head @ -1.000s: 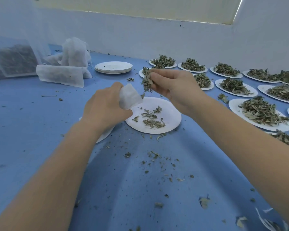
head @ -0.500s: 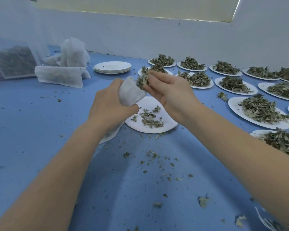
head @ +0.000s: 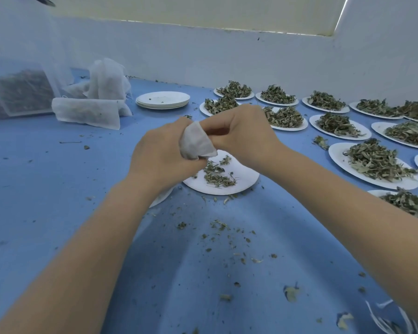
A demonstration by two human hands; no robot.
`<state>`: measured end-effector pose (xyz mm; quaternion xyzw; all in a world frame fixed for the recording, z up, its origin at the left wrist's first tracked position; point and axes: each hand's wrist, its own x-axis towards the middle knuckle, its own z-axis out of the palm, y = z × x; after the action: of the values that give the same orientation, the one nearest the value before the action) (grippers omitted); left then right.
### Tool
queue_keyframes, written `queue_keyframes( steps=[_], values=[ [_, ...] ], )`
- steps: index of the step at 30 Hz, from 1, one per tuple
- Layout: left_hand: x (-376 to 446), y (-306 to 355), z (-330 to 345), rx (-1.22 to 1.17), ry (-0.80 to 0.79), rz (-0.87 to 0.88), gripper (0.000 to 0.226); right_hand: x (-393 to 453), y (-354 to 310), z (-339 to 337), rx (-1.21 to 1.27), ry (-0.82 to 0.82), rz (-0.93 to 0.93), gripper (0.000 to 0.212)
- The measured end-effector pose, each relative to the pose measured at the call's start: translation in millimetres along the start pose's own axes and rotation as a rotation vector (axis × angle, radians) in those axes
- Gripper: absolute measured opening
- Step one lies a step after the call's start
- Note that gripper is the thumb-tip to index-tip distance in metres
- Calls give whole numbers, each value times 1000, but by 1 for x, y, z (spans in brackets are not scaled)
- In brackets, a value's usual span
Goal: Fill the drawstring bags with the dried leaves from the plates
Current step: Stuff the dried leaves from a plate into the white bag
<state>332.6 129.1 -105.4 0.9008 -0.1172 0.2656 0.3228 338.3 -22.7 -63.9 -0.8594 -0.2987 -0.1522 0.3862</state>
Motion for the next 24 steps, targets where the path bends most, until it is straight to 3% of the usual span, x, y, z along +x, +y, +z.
queue_keyframes(
  steps=[3, 7, 10, 12, 15, 18, 21, 24],
  values=[
    [-1, 3, 0, 7, 8, -18, 36, 3, -4, 0, -53, -97, 9, 17],
    [0, 3, -2, -53, 24, -78, 35, 12, -9, -14, -81, -477, 41, 29],
    [0, 4, 0, -56, 13, -78, 35, 17, -10, -22, -118, -625, 12, 30],
    [3, 2, 0, -17, -11, -77, 34, 18, -10, -23, -57, -557, 0, 29],
    [7, -5, -4, 125, -53, -68, 36, 15, 1, -24, 147, -311, 52, 25],
    [8, -11, -7, 216, -85, -84, 49, 14, 19, -16, 26, -151, 185, 23],
    [8, -14, -8, 229, -104, -96, 51, 16, 35, -2, -390, -322, 273, 36],
    [9, -15, -7, 222, -105, -108, 49, 15, 45, 16, -570, -523, 304, 39]
  ],
)
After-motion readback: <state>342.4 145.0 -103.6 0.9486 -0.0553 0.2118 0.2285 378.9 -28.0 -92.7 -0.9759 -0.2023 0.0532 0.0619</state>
